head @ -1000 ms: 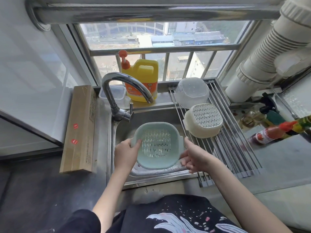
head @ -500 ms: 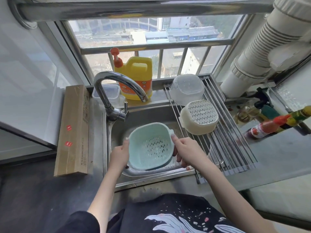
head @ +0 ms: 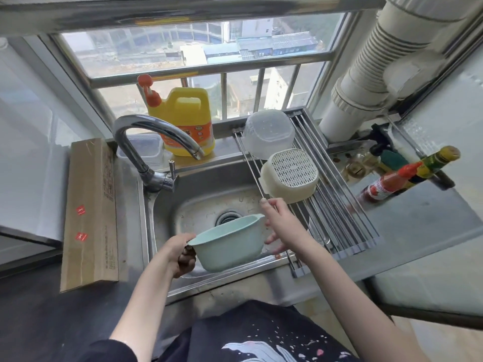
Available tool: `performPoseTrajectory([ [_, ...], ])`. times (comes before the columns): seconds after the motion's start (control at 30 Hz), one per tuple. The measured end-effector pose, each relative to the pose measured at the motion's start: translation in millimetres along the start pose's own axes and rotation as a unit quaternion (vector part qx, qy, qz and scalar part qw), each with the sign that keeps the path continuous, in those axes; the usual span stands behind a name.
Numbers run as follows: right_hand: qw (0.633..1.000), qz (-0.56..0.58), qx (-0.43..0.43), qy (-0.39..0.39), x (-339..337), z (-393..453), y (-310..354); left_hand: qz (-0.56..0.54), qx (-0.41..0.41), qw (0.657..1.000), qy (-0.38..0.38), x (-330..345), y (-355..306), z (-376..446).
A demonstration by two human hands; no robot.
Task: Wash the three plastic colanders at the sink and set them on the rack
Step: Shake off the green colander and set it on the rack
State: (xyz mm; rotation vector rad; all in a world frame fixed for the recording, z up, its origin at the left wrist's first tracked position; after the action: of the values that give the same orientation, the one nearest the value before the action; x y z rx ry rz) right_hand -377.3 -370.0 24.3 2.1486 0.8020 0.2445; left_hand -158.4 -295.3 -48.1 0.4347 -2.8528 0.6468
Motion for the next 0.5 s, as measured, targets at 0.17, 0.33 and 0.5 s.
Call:
performPoseTrajectory([
  [0.17,0.999,-0.015,0.03,0.022,-23.0,-13.2,-22.4,0.063,0.024,0.998,0.008,38.4,-1.4,4.8],
  [0.33,0.994,-0.019,-0.087,0.065,-71.0,-40.9,-43.3,0.007,-0.055,0.988,0.145,83.3,-0.3,5.1],
  [0.5,0.985,0.16,-0.055,-0.036,-113.3,-33.1,-79.4,0.032,-0.063,0.985,0.161,140.3,10.9,15.0],
])
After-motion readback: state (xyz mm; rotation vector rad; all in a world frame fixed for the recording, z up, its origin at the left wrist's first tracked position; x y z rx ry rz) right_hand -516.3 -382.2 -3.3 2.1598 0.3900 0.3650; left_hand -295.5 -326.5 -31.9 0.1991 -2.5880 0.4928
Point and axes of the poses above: each hand's wrist, its own z-axis towards the middle knuckle, its own x-axis out of the palm, y = z × x, the point moved 3 cm from there along z, towards the middle knuckle, and after that the axes turned 15 degrees about y, right-handed, at the moved point
